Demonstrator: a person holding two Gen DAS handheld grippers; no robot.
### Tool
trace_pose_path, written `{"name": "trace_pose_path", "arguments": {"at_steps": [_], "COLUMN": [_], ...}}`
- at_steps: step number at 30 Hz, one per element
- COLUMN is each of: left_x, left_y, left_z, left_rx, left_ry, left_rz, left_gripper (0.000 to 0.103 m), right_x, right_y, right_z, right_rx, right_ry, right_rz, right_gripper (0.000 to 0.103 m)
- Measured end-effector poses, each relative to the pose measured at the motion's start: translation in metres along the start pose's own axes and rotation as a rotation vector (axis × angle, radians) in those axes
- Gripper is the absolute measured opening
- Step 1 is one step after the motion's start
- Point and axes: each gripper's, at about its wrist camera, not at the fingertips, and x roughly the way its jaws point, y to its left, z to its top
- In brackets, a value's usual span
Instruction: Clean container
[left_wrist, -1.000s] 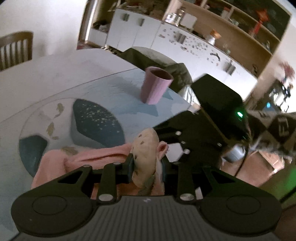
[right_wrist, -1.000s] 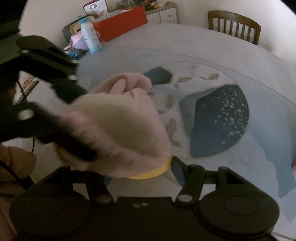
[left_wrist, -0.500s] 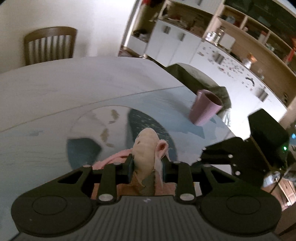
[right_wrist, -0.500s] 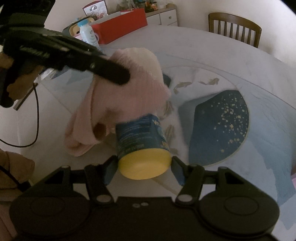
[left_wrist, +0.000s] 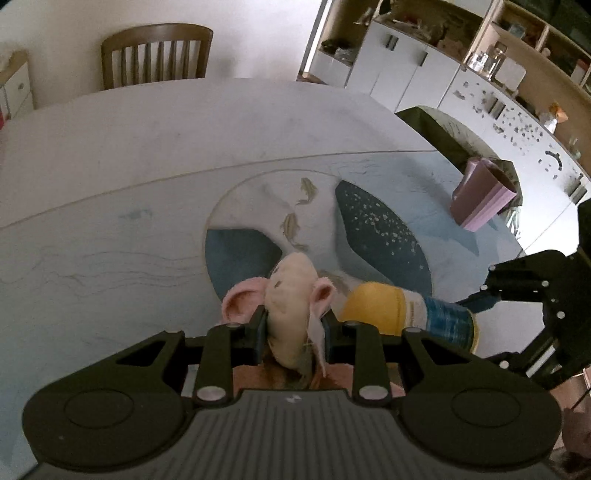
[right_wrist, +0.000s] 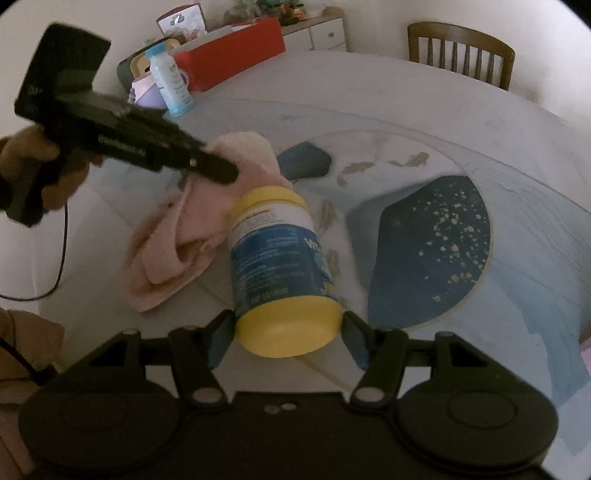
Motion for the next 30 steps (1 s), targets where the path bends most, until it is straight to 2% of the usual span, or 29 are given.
{"name": "trace_pose_path", "arguments": {"at_steps": [5, 8, 10, 18, 20, 22, 27, 30], "left_x": [-0.012, -0.023, -0.031, -0.063, -0.069, -0.074, -0.08, -0.081], "left_y": [-0.009, -0.01, -0.014, -0.025, -0.033, -0.039, -0.056, -0.068], "left_z": [0.0, -0.005, -0.008, -0.027, -0.033, -0.038, -0.048, -0.05], "left_rx": [0.016, 0.025, 0.034, 0.054, 0.055, 0.045, 0.028, 0.012], "left_ry": [-0.008, -0.024, -0.042, -0.074, -0.079, -0.086, -0.107, -0.113], "left_rz": [-0.023, -0.034, -0.031, -0.051, -0.042, -0.038, -0.001, 0.059], "left_gripper": [0.032, 0.05, 0.068, 0.074, 0.075, 0.082, 0.086, 0.103], "right_x": [-0.017, -0.026, -0.032, -0.049, -0.053, -0.055, -0.064, -0.071], "right_y": [0.005, 0.013, 0.019, 0.056, 0.064, 0.069, 0.079, 0.078], "right_z": [0.0, -0.001, -0.001, -0.001, -0.002, -0.003, -0.008, -0.012], "right_rx": [0.044, 0.057, 0.075, 0.123, 0.142, 0.154, 0.165, 0.177], "right_ry": [-0.052, -0.081, -0.101, -0.2, -0.228, -0.248, -0.292, -0.309], "right_rz": [0.001, -0.031, -0.051, -0.156, -0.175, -0.196, -0.214, -0.216], "right_gripper": [0.064, 0.064, 0.065, 0.066, 0.066, 0.067, 0.067, 0.068]}}
